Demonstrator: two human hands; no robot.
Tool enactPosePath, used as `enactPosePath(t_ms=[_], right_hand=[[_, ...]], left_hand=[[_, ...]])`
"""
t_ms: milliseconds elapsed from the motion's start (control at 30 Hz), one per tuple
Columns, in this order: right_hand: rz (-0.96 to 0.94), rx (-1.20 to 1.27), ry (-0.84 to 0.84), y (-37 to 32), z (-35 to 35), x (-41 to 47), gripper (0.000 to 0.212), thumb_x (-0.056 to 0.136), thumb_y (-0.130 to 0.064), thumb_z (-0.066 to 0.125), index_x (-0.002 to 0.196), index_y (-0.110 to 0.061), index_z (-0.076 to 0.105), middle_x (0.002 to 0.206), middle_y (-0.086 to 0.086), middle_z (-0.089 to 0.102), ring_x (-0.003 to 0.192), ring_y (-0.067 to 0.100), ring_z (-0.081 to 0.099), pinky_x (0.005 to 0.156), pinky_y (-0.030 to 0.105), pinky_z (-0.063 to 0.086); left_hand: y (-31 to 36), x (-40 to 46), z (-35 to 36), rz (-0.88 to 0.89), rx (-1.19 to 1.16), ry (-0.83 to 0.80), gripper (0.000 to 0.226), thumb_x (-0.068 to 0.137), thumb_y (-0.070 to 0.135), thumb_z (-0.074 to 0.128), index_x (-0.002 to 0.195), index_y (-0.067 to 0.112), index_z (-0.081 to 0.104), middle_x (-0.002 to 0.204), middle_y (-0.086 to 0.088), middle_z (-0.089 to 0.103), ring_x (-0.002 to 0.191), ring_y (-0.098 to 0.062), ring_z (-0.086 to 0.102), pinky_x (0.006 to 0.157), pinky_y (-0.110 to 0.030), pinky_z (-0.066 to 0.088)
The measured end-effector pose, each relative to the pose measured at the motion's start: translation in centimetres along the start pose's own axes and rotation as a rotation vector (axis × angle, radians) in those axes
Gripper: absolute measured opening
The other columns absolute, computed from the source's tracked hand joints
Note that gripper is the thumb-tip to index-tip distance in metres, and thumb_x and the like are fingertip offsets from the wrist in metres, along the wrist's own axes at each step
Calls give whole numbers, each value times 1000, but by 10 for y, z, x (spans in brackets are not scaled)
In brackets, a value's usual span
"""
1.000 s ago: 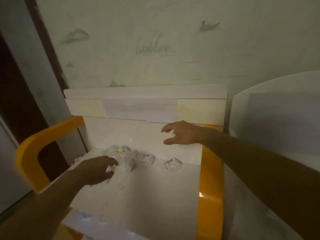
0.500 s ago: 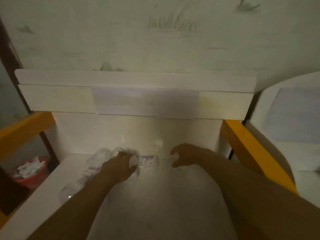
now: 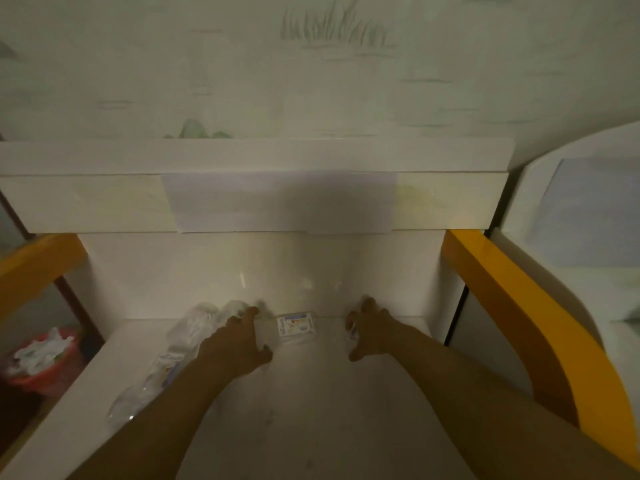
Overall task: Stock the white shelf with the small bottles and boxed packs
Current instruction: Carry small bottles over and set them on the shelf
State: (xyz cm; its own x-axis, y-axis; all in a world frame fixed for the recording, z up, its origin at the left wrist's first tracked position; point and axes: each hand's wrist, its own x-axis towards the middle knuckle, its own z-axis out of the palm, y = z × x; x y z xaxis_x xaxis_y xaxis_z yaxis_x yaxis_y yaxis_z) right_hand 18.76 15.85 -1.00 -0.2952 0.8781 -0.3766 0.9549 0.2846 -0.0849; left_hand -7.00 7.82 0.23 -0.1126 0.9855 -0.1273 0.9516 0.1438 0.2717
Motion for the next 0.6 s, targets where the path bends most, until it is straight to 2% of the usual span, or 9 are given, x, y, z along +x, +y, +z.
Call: enactPosePath(t_ms=[67,133,233,333,467,533,600], right_hand=[[19,10,-7,2,3,-2,89,69,-54,77,142,-30,33,156,15,5,141,41,17,114,50,29],[37,27,-11,1,7,-7,89,71,-55,75,144,-30,30,155,15,13,141,40,17,113,50,29],[39,80,-18,-2,13,-18,83,75,-52,73,143,-30,30,146,14,27,132,36,33,104,44,40],[10,91,-37,-6,13,-31,80,73,-47,77,139,-28,35,139,12,34,117,32,51,89,36,48],[-23,24,31,-5,-16,-46,80,74,-47,77,142,-30,37,140,10,37,122,32,50,98,42,48],[-45,20,108,-2,-42,-57,80,74,-51,75,143,-33,38,142,8,38,124,31,48,102,43,46],[-53,-14,176,2,-70,-69,79,74,-55,73,143,-34,40,142,6,41,126,29,48,103,45,45]], left_hand=[[2,-2,-1,21,35,-47,87,79,49,65,150,28,20,142,-6,47,119,-24,56,95,-34,49],[1,-5,2,22,78,-72,86,78,53,63,150,31,20,142,-4,48,122,-23,54,97,-33,47],[-1,-7,7,30,66,-61,85,75,58,64,147,31,25,140,-1,49,124,-21,52,97,-32,45],[-1,-9,4,76,24,-18,80,72,59,68,140,32,34,135,2,53,118,-18,55,93,-31,46],[8,-4,-24,206,-198,-24,74,71,59,73,135,38,40,134,4,54,112,-12,55,95,-27,45],[20,-3,-48,283,-282,-67,79,60,74,70,130,50,40,130,8,54,108,-9,55,93,-24,45],[38,-2,-72,355,-235,-98,83,51,86,60,126,58,37,124,9,52,107,-10,56,92,-25,45]])
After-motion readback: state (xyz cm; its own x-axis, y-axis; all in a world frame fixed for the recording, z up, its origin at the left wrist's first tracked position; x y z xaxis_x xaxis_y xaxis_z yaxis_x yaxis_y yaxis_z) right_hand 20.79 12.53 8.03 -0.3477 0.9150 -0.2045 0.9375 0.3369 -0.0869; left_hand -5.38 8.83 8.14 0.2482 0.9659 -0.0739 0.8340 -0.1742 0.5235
